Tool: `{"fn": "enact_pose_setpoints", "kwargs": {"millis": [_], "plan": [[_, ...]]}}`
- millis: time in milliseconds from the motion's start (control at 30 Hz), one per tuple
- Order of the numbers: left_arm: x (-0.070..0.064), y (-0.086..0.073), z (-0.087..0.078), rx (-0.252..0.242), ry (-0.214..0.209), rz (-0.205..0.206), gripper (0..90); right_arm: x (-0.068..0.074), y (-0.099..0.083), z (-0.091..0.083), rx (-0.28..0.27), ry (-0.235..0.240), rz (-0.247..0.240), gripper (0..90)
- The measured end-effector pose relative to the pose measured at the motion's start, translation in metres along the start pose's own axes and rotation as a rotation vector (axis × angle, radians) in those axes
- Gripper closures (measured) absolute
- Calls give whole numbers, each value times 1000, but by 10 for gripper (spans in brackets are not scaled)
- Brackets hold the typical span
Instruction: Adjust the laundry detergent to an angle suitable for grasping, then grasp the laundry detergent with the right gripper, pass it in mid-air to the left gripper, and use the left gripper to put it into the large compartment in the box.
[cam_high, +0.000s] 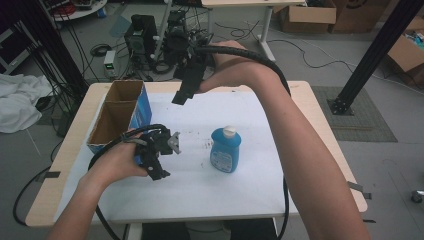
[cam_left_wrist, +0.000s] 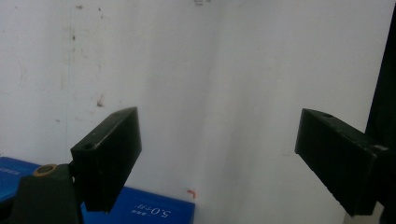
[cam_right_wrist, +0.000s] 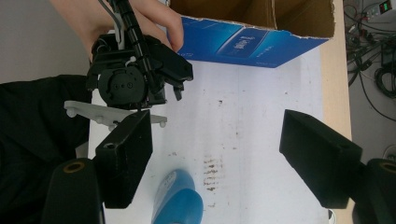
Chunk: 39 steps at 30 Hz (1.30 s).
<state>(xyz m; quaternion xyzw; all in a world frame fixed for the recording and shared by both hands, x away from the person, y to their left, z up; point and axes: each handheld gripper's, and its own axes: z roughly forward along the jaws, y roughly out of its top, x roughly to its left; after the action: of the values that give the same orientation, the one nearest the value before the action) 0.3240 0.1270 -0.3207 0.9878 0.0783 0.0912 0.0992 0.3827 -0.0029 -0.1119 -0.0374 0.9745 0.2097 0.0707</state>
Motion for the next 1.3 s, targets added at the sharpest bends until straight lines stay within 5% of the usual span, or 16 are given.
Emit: {"fn": "enact_pose_setpoints", "kwargs": {"millis": [800,1300], "plan": [[1,7,-6,5,1,1,137,2,-9,1,17,11,17,218],[0,12,-9,16,8,1,120,3,-21,-8,-33,10,42,200]]}}
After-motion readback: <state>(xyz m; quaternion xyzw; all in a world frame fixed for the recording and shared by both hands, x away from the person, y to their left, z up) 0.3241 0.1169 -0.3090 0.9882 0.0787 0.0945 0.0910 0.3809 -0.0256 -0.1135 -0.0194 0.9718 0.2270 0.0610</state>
